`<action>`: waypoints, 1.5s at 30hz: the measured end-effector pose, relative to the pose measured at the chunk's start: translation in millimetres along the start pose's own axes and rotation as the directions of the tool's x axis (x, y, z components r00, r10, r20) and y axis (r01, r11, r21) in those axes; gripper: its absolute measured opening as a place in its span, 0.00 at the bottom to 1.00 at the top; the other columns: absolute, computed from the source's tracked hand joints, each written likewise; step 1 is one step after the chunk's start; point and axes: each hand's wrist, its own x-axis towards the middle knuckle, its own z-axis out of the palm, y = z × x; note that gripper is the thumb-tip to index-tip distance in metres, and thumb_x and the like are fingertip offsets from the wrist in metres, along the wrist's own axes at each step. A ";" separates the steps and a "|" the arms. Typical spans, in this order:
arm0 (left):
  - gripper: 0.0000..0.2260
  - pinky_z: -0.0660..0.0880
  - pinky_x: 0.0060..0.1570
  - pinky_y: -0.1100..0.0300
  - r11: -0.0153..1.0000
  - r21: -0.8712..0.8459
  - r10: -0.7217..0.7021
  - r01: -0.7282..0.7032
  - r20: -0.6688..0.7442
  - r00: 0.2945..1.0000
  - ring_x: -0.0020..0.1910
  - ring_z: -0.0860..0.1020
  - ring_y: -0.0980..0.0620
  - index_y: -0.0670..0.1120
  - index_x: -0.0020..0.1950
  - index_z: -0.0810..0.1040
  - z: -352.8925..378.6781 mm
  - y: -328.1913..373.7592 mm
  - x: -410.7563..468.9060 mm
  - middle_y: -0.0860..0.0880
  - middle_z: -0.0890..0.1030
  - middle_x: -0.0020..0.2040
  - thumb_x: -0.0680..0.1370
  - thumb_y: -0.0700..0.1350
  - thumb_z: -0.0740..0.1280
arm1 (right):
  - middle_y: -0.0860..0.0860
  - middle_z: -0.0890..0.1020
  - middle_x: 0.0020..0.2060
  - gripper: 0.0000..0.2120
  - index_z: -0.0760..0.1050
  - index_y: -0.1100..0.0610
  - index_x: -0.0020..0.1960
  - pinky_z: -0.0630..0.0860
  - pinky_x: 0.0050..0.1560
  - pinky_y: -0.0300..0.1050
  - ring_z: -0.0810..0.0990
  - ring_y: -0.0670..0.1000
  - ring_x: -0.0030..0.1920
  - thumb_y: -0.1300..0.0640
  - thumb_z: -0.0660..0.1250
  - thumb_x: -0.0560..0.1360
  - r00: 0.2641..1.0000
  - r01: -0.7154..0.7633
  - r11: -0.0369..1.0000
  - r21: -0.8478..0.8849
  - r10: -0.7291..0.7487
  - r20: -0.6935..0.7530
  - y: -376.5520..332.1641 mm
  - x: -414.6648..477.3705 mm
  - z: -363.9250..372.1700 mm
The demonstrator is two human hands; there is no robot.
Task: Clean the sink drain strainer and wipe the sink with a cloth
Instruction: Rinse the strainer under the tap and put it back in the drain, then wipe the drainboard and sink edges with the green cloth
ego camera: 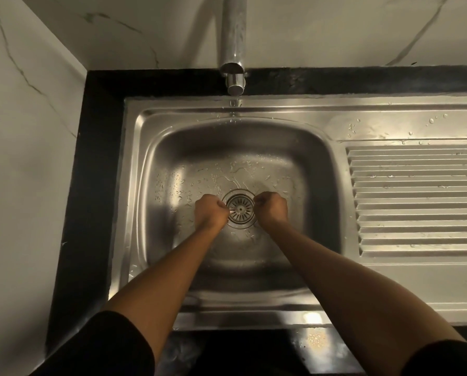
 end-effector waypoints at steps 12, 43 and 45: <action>0.05 0.85 0.51 0.46 0.944 -0.187 0.275 -0.272 -0.010 0.961 0.44 0.87 0.50 0.45 0.48 0.87 -37.8 26.1 -53.1 0.48 0.88 0.44 0.78 0.43 0.71 | 0.45 0.86 0.44 0.11 0.86 0.55 0.53 0.74 0.38 0.24 0.82 0.37 0.40 0.64 0.67 0.78 0.982 0.191 0.960 0.203 -0.188 -0.032 -28.0 -64.5 -54.5; 0.07 0.82 0.63 0.44 0.680 -0.412 0.708 -0.607 0.152 0.690 0.58 0.84 0.51 0.51 0.58 0.85 99.2 195.5 -395.8 0.50 0.87 0.56 0.82 0.46 0.70 | 0.53 0.87 0.52 0.09 0.84 0.57 0.59 0.85 0.54 0.43 0.87 0.52 0.54 0.63 0.69 0.81 0.926 0.350 0.641 0.683 -0.126 -0.357 200.3 -267.5 -348.1; 0.08 0.82 0.62 0.44 0.687 -0.411 0.702 -0.600 0.160 0.694 0.57 0.84 0.50 0.49 0.59 0.86 115.9 205.3 -411.1 0.50 0.87 0.55 0.82 0.45 0.70 | 0.52 0.87 0.53 0.09 0.84 0.57 0.60 0.85 0.54 0.44 0.87 0.51 0.54 0.62 0.69 0.81 0.922 0.355 0.636 0.685 -0.117 -0.369 215.4 -269.5 -365.5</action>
